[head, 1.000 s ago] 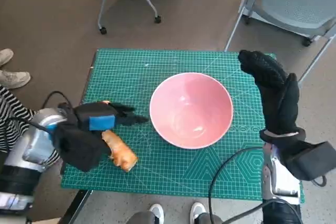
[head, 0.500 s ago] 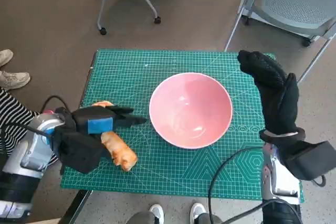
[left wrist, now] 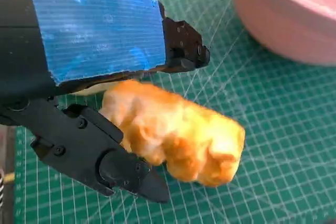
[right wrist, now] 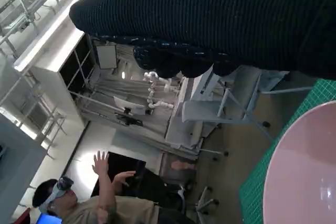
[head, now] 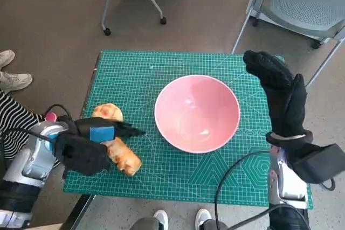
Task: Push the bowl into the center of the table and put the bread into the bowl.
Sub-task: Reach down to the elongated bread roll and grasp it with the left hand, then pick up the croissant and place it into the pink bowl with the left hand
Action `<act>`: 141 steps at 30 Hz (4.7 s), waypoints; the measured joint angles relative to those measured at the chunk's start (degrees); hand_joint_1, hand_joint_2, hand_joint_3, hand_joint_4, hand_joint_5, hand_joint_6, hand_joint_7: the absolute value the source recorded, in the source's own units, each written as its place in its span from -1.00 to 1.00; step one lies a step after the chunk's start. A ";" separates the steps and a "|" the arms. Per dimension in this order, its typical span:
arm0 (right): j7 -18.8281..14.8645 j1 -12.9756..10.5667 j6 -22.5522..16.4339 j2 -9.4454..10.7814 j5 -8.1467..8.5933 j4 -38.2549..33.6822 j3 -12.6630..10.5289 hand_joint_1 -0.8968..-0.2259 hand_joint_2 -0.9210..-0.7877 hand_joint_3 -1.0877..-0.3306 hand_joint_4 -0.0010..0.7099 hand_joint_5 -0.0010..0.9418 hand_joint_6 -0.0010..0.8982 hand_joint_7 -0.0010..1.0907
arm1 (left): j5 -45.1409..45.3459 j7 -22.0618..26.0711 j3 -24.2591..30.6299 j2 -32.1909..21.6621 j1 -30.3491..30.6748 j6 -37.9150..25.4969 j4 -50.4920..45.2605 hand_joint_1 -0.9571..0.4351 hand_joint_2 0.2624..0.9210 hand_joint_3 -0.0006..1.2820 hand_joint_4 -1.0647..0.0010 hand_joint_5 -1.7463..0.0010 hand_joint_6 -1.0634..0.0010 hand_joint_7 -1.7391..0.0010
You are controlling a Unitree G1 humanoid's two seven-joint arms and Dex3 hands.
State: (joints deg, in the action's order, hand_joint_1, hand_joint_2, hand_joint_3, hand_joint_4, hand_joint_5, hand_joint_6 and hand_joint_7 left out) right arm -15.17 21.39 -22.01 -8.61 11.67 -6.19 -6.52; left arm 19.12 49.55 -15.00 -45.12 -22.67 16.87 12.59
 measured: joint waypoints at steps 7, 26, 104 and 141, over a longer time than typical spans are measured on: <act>0.00 0.19 -0.05 0.13 -0.03 -0.75 0.04 -0.36 -1.00 -0.03 -0.48 -0.99 -0.90 0.05 | 1.85 -0.96 -0.47 -0.33 0.05 0.68 0.05 0.26 0.28 -1.00 0.44 0.99 0.32 0.97; -0.51 0.70 -0.22 0.17 -0.02 -1.60 0.03 -0.32 -1.00 -0.04 -0.47 -0.99 -0.92 0.04 | 10.67 -13.87 -3.54 -0.32 -1.01 10.85 7.45 0.32 0.88 -0.93 -0.52 -0.03 -0.34 -0.21; -0.22 1.42 -3.62 0.12 -0.12 -2.38 -1.68 -0.41 -1.00 0.01 -0.43 -0.99 -0.84 0.00 | 7.95 -31.02 -6.07 29.50 -39.28 13.41 36.49 0.38 0.99 -0.95 -0.44 -0.20 -0.19 -0.37; 0.70 0.63 -3.26 0.10 -0.24 -1.57 -2.15 -0.43 -1.00 0.04 -0.39 -0.99 -0.78 -0.04 | 2.93 -11.95 -4.88 24.13 -36.80 3.37 27.60 -0.07 0.43 -0.98 1.00 1.00 0.65 0.97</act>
State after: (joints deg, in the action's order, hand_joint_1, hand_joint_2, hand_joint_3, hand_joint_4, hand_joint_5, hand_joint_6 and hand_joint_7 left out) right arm -14.47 22.02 -25.28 -8.51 11.43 -7.75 -8.67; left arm 22.05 37.60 -19.89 -20.99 -59.48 20.24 40.18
